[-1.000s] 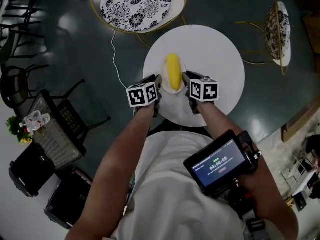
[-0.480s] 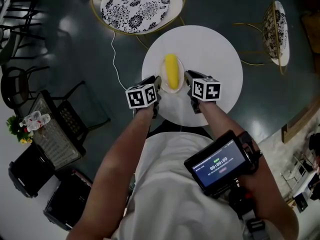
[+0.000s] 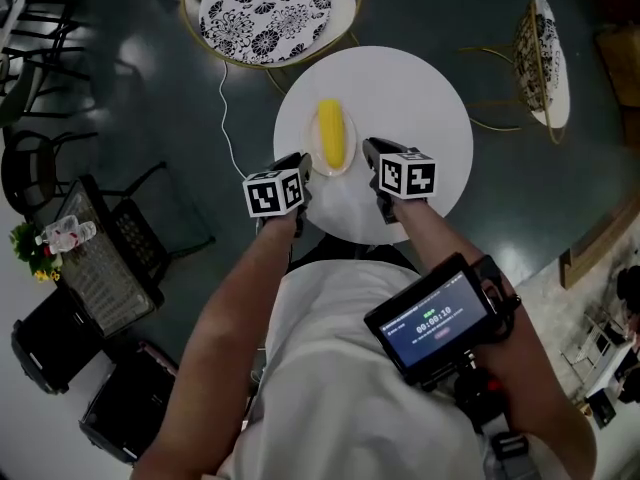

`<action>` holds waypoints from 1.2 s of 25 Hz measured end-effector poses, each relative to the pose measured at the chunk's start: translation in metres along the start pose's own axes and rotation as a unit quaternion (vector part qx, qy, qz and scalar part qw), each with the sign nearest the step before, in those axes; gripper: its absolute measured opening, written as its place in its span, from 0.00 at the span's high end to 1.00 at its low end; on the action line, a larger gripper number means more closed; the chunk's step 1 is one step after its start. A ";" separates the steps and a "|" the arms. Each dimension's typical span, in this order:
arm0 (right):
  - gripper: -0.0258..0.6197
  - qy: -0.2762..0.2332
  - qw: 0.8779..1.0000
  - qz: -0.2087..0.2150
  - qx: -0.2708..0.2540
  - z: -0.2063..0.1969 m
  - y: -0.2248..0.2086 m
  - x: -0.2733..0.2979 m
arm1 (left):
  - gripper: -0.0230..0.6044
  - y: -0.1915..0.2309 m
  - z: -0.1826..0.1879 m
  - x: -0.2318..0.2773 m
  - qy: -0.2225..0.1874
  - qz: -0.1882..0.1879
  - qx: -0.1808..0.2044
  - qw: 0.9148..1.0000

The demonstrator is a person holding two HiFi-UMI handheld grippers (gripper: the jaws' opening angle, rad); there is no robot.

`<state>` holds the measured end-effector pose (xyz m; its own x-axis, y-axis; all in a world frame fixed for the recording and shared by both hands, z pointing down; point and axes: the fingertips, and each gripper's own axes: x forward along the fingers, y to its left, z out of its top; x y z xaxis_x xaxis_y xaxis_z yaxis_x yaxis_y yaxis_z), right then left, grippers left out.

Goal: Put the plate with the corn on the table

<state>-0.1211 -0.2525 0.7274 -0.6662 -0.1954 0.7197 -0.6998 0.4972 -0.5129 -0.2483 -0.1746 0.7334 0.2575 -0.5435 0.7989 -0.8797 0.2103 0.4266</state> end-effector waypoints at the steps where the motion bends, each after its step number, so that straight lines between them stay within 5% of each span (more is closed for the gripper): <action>1: 0.89 -0.001 1.000 0.001 0.000 -0.001 0.000 -0.003 | 0.83 -0.003 -0.002 -0.002 0.000 0.000 0.004 1.000; 10: 0.95 -0.014 1.000 0.012 -0.012 -0.010 0.004 -0.040 | 0.94 -0.028 -0.013 -0.031 -0.036 0.009 0.015 0.999; 24: 0.95 -0.047 0.997 0.050 -0.034 -0.027 0.020 -0.118 | 0.95 -0.076 -0.046 -0.094 -0.101 -0.021 0.020 0.994; 30: 0.95 -0.072 0.994 0.071 -0.047 -0.029 0.025 -0.160 | 0.95 -0.112 -0.054 -0.118 -0.134 -0.043 0.052 0.989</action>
<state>-0.0245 -0.1849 0.6130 -0.7912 -0.2341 0.5649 -0.5736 0.6045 -0.5529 -0.1590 -0.0903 0.6142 0.2303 -0.7541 0.6151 -0.8992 0.0766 0.4307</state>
